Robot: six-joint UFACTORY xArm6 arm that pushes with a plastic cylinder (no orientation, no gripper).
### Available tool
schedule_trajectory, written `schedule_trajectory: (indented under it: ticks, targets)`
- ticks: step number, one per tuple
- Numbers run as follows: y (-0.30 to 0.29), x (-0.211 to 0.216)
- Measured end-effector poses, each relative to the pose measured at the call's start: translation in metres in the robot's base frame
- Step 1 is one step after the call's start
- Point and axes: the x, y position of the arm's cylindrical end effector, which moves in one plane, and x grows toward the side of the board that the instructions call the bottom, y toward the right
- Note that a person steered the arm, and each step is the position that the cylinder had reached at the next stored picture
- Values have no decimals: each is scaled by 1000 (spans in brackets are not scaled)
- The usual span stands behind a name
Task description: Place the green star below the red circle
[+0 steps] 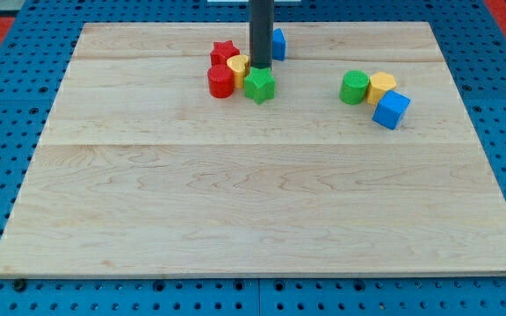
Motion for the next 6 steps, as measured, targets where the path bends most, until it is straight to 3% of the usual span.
schedule_trajectory:
  ticks: [1,2,3,4,5,6]
  targets:
    - [-5,42]
    - [28,32]
    - [79,64]
    - [53,98]
    - [9,73]
    - [1,55]
